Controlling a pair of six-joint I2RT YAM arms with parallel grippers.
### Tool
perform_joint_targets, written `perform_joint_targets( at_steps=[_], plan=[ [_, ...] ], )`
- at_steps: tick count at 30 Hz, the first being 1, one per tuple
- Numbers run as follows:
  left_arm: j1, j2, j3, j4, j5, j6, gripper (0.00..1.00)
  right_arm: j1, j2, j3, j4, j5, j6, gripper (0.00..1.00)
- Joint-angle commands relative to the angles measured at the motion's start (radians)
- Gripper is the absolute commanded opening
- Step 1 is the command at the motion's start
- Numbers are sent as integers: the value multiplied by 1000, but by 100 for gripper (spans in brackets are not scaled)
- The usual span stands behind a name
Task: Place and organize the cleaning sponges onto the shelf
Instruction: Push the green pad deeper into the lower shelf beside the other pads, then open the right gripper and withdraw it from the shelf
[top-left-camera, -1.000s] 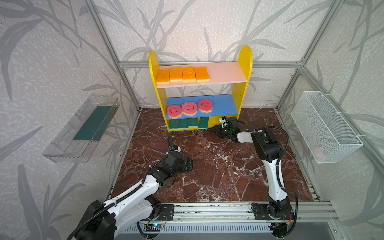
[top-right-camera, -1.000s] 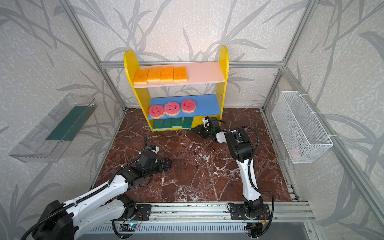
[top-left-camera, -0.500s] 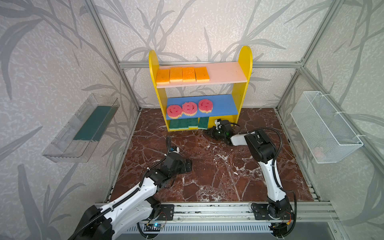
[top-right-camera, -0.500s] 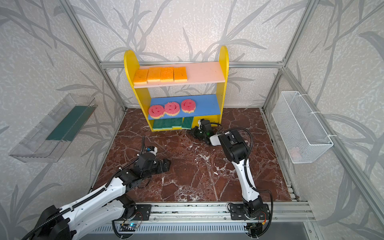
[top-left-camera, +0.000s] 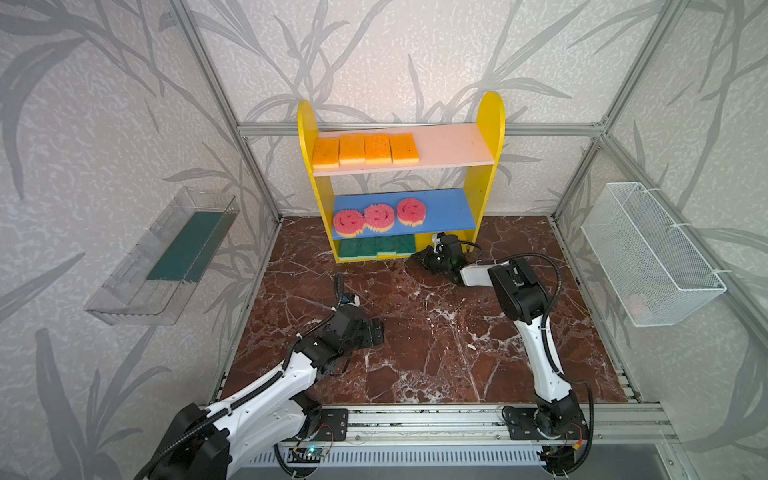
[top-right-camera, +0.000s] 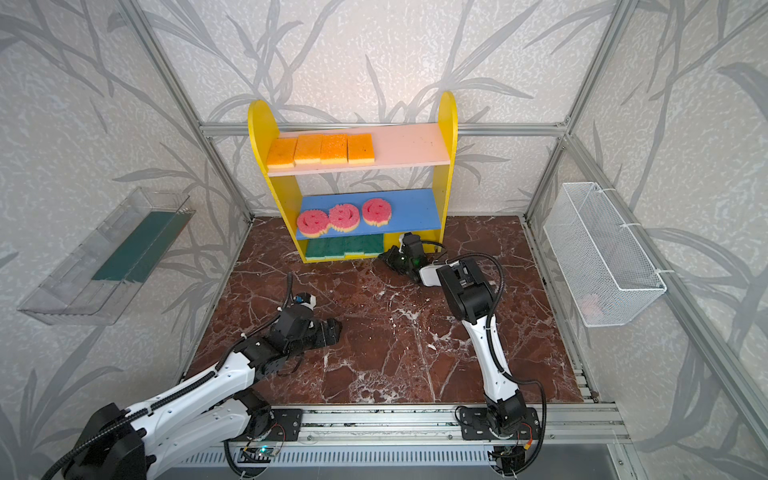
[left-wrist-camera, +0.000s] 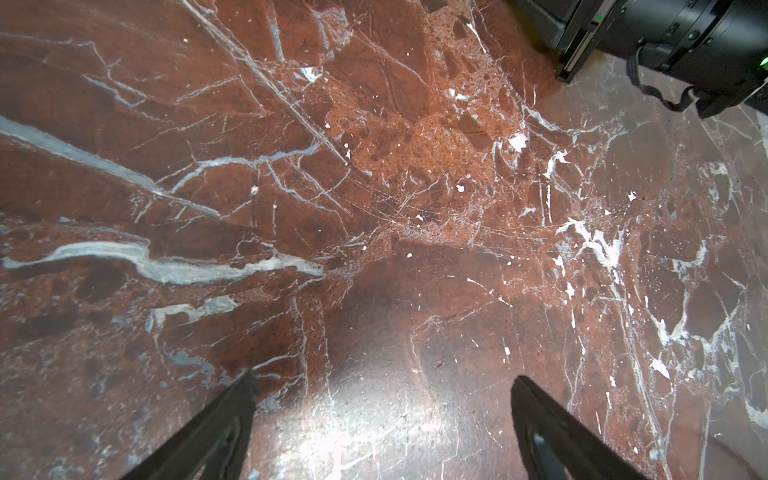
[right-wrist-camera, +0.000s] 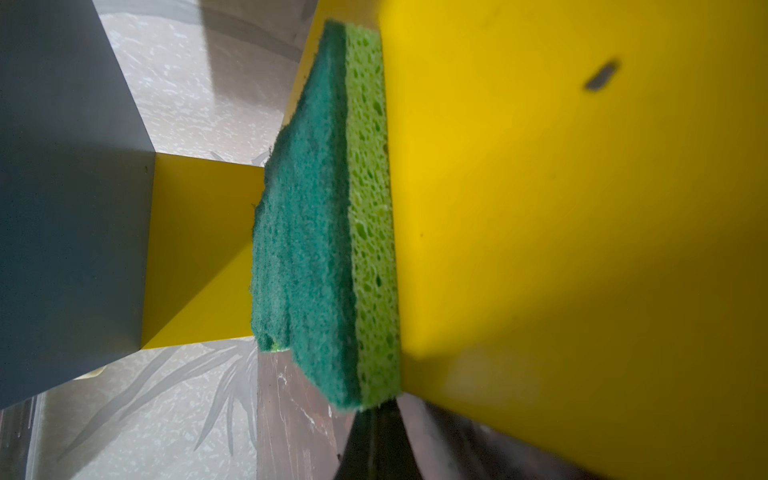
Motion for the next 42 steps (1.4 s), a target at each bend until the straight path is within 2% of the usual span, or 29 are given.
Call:
perform_joint_targets(
  at_steps=[1,10,17,23,29,32,36,37,40,42],
  plan=[
    [7,14,14,-9,-23,9,97,-12,39,24,-55,22,-13,1],
    [11,39,39,-13,-15,15,97,-15,48,63,-90,-23,-45,2],
    [19,-30,82,-107,-30,22,97,-14,-58,-66,-49,-31,-88,4],
    [27,-142,179,-294,-101,65,96,-12,-266,-249,-64,-16,-191,4],
    [29,-249,299,-438,-169,130,97,0,-559,-403,-250,31,-381,6],
    [28,-279,341,-490,-205,178,97,5,-723,-533,-273,69,-434,9],
    [30,-301,373,-533,-273,244,99,4,-954,-708,-354,144,-524,21],
    [30,-309,377,-531,-295,251,99,3,-1003,-740,-385,168,-550,27],
    [29,-369,384,-513,-382,274,99,3,-1166,-816,-496,253,-625,53],
    [31,-419,367,-468,-413,319,99,4,-1268,-862,-556,298,-656,64]
  ],
)
